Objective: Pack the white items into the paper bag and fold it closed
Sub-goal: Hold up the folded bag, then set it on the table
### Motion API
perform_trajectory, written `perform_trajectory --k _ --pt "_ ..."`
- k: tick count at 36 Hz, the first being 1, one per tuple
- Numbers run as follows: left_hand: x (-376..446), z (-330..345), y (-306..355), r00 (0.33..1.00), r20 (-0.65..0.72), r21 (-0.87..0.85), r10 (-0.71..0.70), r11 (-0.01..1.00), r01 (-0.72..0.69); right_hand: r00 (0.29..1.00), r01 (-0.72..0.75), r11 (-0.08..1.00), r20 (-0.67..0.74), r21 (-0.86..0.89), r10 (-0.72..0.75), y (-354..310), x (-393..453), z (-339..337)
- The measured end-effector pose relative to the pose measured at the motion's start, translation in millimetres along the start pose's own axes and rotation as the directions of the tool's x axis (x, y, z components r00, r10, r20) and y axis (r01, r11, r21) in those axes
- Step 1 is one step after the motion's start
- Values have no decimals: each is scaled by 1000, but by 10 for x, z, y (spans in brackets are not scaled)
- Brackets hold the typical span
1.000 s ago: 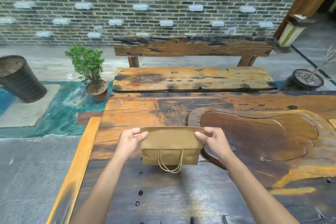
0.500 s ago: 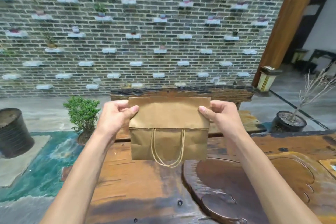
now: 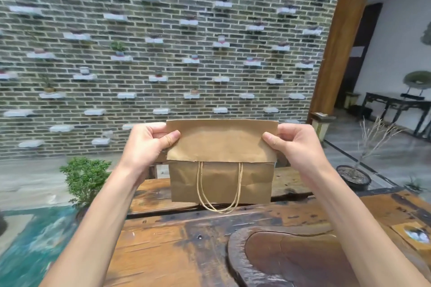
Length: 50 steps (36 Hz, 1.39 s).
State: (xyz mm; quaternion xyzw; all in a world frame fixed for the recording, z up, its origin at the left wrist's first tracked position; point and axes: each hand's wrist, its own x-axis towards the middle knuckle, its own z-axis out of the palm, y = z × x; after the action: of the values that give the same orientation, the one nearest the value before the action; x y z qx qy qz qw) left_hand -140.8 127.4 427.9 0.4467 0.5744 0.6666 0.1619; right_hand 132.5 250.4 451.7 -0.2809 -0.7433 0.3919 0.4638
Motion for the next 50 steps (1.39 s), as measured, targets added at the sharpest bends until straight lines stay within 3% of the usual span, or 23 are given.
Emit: perform_trajectory --k 14,22,32,50 --pt "-152 441 179 980 199 -173 4 984 31 982 -19 996 -187 -89 2 -211 -560 -423" --pt "-276 1064 272 919 394 -266 32 961 80 939 -88 985 -342 -147 33 -351 -1058 -894" --pt "-514 2186 389 816 573 -318 78 939 133 839 -204 959 -540 -194 69 -313 -1654 -1724" --pt "-1493 4695 884 603 783 -346 156 914 213 662 -329 919 -747 -218 59 -32 -2732 -3797"
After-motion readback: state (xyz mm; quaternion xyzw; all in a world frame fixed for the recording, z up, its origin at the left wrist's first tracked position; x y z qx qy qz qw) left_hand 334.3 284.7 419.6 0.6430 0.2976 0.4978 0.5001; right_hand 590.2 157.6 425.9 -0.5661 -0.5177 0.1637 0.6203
